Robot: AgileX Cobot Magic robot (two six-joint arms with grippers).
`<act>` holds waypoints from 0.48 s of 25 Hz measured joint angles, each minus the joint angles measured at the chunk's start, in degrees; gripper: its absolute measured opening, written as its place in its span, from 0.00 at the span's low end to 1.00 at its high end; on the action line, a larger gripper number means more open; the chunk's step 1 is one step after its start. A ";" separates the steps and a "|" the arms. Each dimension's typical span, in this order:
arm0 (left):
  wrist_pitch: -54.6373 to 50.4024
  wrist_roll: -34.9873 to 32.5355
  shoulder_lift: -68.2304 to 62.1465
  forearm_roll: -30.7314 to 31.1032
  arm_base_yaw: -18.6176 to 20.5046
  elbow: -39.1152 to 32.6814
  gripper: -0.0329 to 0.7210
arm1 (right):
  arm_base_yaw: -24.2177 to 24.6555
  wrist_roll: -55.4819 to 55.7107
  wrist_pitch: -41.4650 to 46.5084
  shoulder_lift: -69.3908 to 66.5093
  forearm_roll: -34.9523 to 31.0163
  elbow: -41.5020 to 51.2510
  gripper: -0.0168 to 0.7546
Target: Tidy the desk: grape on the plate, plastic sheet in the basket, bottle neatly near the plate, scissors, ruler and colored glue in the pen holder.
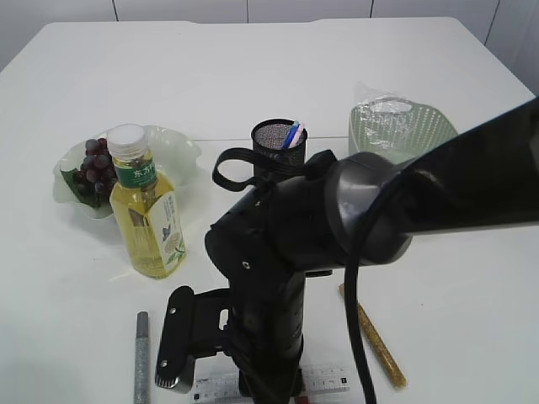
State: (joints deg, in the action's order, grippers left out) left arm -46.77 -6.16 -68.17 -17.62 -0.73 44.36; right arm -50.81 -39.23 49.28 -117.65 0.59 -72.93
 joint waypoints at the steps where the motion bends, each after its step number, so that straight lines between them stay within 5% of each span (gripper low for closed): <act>1: 0.00 0.00 0.00 0.00 0.00 0.00 0.62 | 0.00 0.00 -0.08 0.13 0.00 0.00 0.36; 12: 0.00 0.00 0.00 -0.04 0.00 0.00 0.62 | 1.14 0.00 -0.62 7.99 -2.96 0.00 0.36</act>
State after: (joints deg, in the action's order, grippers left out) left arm -46.77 -6.16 -68.17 -17.66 -0.73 44.36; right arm -49.67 -39.23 48.66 -109.66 -2.37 -72.93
